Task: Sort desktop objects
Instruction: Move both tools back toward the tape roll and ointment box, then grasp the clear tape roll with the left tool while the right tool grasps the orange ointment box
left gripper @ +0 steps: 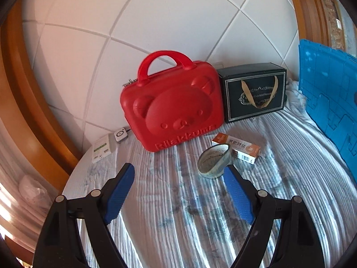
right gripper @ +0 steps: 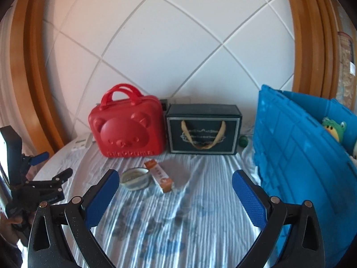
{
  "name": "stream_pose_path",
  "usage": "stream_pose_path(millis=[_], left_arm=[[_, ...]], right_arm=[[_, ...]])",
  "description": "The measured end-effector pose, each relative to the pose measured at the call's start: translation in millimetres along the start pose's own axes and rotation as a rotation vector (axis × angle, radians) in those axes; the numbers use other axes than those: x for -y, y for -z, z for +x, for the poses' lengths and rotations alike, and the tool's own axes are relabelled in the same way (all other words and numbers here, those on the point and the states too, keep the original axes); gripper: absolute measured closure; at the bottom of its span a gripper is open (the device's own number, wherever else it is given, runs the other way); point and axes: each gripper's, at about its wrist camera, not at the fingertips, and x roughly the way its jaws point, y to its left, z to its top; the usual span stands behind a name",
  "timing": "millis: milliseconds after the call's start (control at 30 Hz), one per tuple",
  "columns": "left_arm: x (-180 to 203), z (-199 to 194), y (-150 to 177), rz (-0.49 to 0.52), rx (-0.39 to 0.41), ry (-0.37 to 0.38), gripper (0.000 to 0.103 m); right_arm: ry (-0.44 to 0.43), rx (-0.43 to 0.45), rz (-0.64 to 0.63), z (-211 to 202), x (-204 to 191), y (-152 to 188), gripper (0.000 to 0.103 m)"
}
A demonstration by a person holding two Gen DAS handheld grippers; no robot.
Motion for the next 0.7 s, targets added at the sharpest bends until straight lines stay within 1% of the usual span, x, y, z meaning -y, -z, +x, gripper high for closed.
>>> stream_pose_path(millis=[167, 267, 333, 400, 467, 533, 600, 700], left_arm=[[17, 51, 3, 0.021, -0.054, 0.097, 0.021], [30, 84, 4, 0.074, -0.093, 0.138, 0.021], [39, 105, 5, 0.114, -0.117, 0.161, 0.021], [47, 127, 5, 0.144, -0.138, 0.201, 0.021], [53, 151, 5, 0.162, -0.171, 0.254, 0.021], [57, 173, 5, 0.176, -0.203, 0.272, 0.021], [57, 188, 5, 0.185, -0.223, 0.287, 0.021], [54, 205, 5, 0.185, -0.243, 0.341, 0.021]], right_arm=[[-0.075, -0.111, -0.082, 67, -13, 6, 0.0], [-0.101, -0.166, -0.132, 110, -17, 12, 0.0], [-0.102, -0.222, -0.154, 143, -17, 17, 0.001], [-0.117, -0.272, -0.164, 174, -14, 21, 0.001], [-0.126, -0.322, -0.176, 208, -10, 26, 0.003], [-0.135, -0.369, -0.194, 239, -7, 32, 0.012], [-0.142, -0.413, -0.21, 266, -5, 38, 0.017], [-0.161, -0.459, -0.222, 296, -3, 46, 0.018]])
